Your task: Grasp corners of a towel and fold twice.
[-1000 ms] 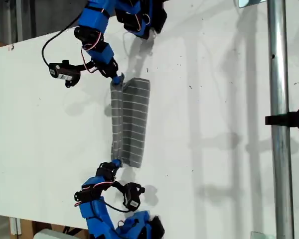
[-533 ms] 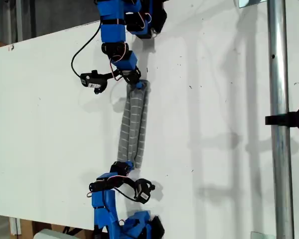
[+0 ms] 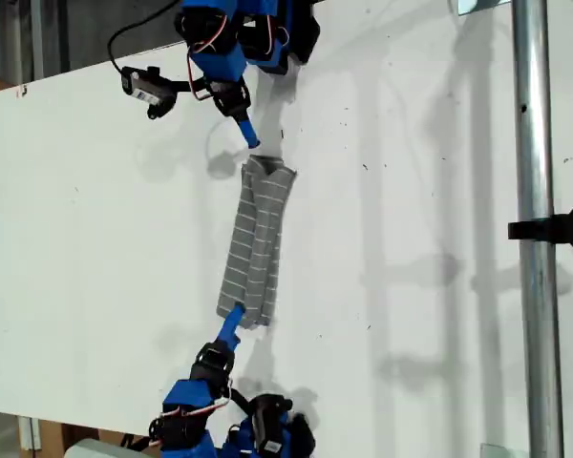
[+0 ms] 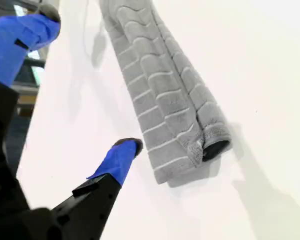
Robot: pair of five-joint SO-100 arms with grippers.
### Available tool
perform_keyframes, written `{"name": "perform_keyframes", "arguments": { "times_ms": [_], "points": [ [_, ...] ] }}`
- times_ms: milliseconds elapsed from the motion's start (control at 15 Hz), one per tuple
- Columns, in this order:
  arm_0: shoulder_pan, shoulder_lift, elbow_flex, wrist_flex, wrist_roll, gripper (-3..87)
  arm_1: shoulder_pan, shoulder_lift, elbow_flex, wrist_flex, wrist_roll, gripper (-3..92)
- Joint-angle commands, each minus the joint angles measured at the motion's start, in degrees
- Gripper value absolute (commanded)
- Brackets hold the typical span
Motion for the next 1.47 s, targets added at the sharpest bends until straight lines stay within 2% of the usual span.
{"name": "perform_keyframes", "arguments": {
  "times_ms": [0,200,267,333,467,733,867,933,1133,1267,1333,1400],
  "points": [
    [3.60,18.72,5.98,-1.49,-0.97,37.8,-1.14,4.83,1.58,4.57,8.44,23.9],
    [11.34,47.20,31.82,-10.81,-6.15,28.6,-6.33,8.26,6.42,7.47,22.24,31.5],
    [13.54,58.18,40.34,-11.34,-7.82,27.8,-6.77,4.92,6.86,7.03,26.28,34.6],
    [16.17,67.68,46.32,-10.81,-8.44,25.8,-6.77,1.58,8.70,3.16,27.86,37.0],
    [18.72,68.99,49.57,-10.99,-9.58,24.4,-4.75,-7.21,11.07,-8.79,27.25,38.6],
    [18.90,68.99,49.75,-9.32,-10.63,24.2,2.20,-33.57,4.66,-28.74,24.52,38.7],
    [19.42,68.99,49.66,-8.61,-11.16,24.2,3.34,-50.98,-1.14,-37.18,24.52,40.0],
    [19.86,68.99,49.66,-8.26,-11.34,23.9,2.72,-54.93,-4.31,-38.41,24.52,40.0],
    [20.74,68.99,49.57,-7.91,-11.78,23.7,-0.79,-60.03,-5.01,-49.92,25.75,34.6],
    [20.83,68.99,49.57,-7.82,-11.78,23.6,-3.34,-60.03,-5.01,-52.21,25.75,27.9],
    [20.83,68.99,49.57,-8.17,-11.78,23.6,-3.34,-56.43,-5.27,-45.62,29.27,-0.2],
    [20.83,68.99,49.48,-8.17,-11.78,23.6,-2.72,-50.27,-4.83,-38.58,27.69,-0.2]
  ]
}}
